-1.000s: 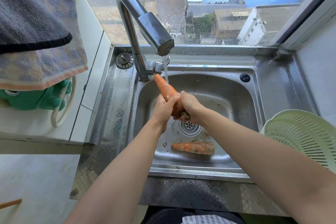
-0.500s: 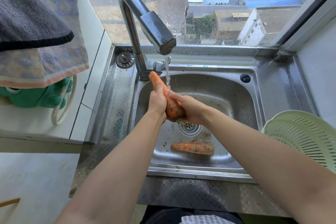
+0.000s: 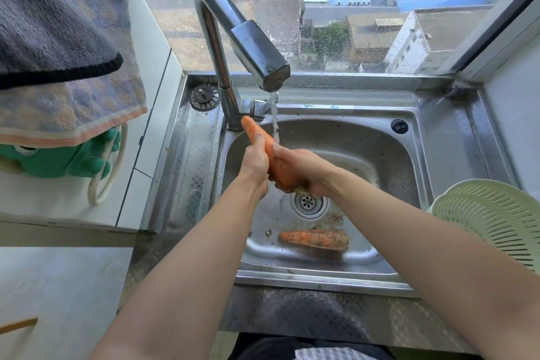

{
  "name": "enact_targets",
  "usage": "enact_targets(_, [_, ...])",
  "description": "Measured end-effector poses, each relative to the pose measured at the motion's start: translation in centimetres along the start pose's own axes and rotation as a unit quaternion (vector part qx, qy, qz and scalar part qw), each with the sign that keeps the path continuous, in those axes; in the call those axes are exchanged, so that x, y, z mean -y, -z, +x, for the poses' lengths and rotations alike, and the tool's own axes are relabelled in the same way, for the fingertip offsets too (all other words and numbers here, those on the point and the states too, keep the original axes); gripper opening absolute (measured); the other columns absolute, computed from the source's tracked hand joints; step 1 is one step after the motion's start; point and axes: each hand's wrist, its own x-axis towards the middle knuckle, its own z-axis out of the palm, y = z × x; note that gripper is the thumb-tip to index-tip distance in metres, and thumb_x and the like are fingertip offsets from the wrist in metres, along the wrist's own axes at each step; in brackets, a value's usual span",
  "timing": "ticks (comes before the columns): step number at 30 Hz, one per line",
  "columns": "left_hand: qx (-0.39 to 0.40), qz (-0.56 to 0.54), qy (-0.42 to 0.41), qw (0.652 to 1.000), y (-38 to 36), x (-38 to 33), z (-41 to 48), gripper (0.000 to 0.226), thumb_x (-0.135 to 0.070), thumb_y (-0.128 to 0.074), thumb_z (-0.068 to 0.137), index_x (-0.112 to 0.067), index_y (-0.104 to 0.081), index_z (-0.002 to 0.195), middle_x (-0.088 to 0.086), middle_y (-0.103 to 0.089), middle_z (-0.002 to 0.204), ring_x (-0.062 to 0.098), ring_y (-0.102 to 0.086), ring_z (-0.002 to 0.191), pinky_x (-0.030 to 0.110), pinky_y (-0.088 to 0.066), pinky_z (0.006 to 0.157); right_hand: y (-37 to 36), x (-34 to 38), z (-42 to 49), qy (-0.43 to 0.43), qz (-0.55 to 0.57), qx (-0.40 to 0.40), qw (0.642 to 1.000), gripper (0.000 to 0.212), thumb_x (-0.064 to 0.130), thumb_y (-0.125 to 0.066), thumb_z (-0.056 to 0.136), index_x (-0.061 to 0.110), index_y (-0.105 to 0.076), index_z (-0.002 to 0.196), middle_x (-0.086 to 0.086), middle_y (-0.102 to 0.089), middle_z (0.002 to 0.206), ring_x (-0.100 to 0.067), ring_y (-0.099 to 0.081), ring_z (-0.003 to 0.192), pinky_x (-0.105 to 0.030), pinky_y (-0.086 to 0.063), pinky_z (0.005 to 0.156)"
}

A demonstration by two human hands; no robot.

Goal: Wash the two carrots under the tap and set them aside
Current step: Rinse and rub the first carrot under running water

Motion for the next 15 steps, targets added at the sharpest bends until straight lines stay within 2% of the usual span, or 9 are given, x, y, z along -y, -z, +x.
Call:
enact_targets(1, [0.002,-0.002,0.001,1.0,0.0,0.1,-0.1,0.057,-0.048,-0.027,0.104,-0.009,-0.042,0.141,0.004,-0.056,0.123,0.017,-0.055,0.103,0.032,-0.044,0.082,0.0,0.0,0.1,0.001,-0.002,-0.003,1.0,0.043,0.033,-0.06,0.095,-0.004,-0.059,0.116,-0.021,-0.06,0.097,-0.026,-0.055,0.078,-0.033,-0.045,0.066])
enact_targets(3, [0.004,-0.029,0.007,1.0,0.4,-0.1,0.3,0.055,-0.046,-0.029,0.104,-0.009,-0.044,0.141,0.005,-0.059,0.122,0.018,-0.057,0.103,0.031,-0.045,0.084,0.7,0.0,0.0,0.0,-0.002,0.041,0.999,0.042,0.026,-0.064,0.09,-0.003,-0.057,0.118,-0.019,-0.057,0.098,-0.025,-0.054,0.079,-0.031,-0.045,0.066])
enact_targets(5, [0.007,-0.049,0.013,0.999,0.8,-0.2,0.5,0.05,-0.043,-0.032,0.104,-0.009,-0.049,0.137,0.001,-0.061,0.11,0.016,-0.058,0.1,0.031,-0.045,0.089,1.1,-0.2,0.0,0.002,-0.02,0.07,0.997,0.032,0.02,-0.062,0.087,0.0,-0.057,0.112,-0.017,-0.055,0.093,-0.022,-0.053,0.075,-0.031,-0.044,0.065])
enact_targets(7, [0.017,-0.045,0.018,0.999,0.6,-0.1,0.6,0.04,-0.04,-0.032,0.104,-0.011,-0.058,0.115,0.001,-0.062,0.099,0.013,-0.059,0.093,0.029,-0.046,0.085,0.7,-0.2,0.3,0.014,-0.076,0.014,0.997,0.033,0.031,-0.066,0.089,0.0,-0.063,0.102,-0.016,-0.058,0.085,-0.022,-0.052,0.069,-0.032,-0.041,0.06])
enact_targets(9, [0.024,-0.026,0.023,0.999,0.3,-0.1,0.2,0.036,-0.038,-0.029,0.105,-0.014,-0.055,0.097,0.005,-0.062,0.093,0.014,-0.057,0.084,0.029,-0.046,0.072,0.2,-0.3,0.6,0.035,-0.105,-0.04,0.993,0.046,0.038,-0.064,0.091,-0.006,-0.066,0.104,-0.017,-0.063,0.083,-0.025,-0.054,0.069,-0.031,-0.041,0.056])
enact_targets(11, [0.018,-0.032,0.02,0.999,0.4,-0.1,0.2,0.032,-0.038,-0.028,0.105,-0.017,-0.052,0.11,0.004,-0.061,0.096,0.014,-0.056,0.079,0.03,-0.045,0.07,0.7,-0.4,0.6,0.026,-0.089,-0.009,0.996,0.044,0.03,-0.06,0.091,-0.009,-0.062,0.112,-0.019,-0.063,0.091,-0.026,-0.056,0.073,-0.031,-0.044,0.059])
enact_targets(13, [0.019,-0.055,0.027,0.998,0.8,-0.2,0.4,0.039,-0.037,-0.031,0.105,-0.016,-0.049,0.132,0.001,-0.061,0.109,0.011,-0.056,0.086,0.031,-0.045,0.08,1.3,-0.3,0.1,0.018,-0.075,0.048,0.996,0.04,0.024,-0.059,0.085,-0.006,-0.059,0.111,-0.02,-0.059,0.096,-0.026,-0.053,0.077,-0.033,-0.044,0.064])
enact_targets(14, [0.023,-0.058,0.027,0.998,0.9,-0.1,0.5,0.041,-0.038,-0.031,0.105,-0.014,-0.049,0.133,0.002,-0.061,0.111,0.01,-0.056,0.088,0.03,-0.044,0.083,1.4,-0.3,0.2,0.017,-0.085,0.05,0.995,0.04,0.025,-0.061,0.085,-0.006,-0.059,0.11,-0.019,-0.058,0.095,-0.026,-0.052,0.078,-0.033,-0.044,0.065])
enact_targets(15, [0.029,-0.051,0.027,0.998,0.9,0.1,0.6,0.039,-0.039,-0.03,0.105,-0.013,-0.053,0.124,0.001,-0.061,0.107,0.01,-0.056,0.089,0.03,-0.045,0.082,1.1,-0.3,0.2,0.021,-0.101,0.031,0.994,0.043,0.029,-0.063,0.088,-0.007,-0.06,0.111,-0.019,-0.06,0.093,-0.026,-0.053,0.077,-0.033,-0.044,0.063])
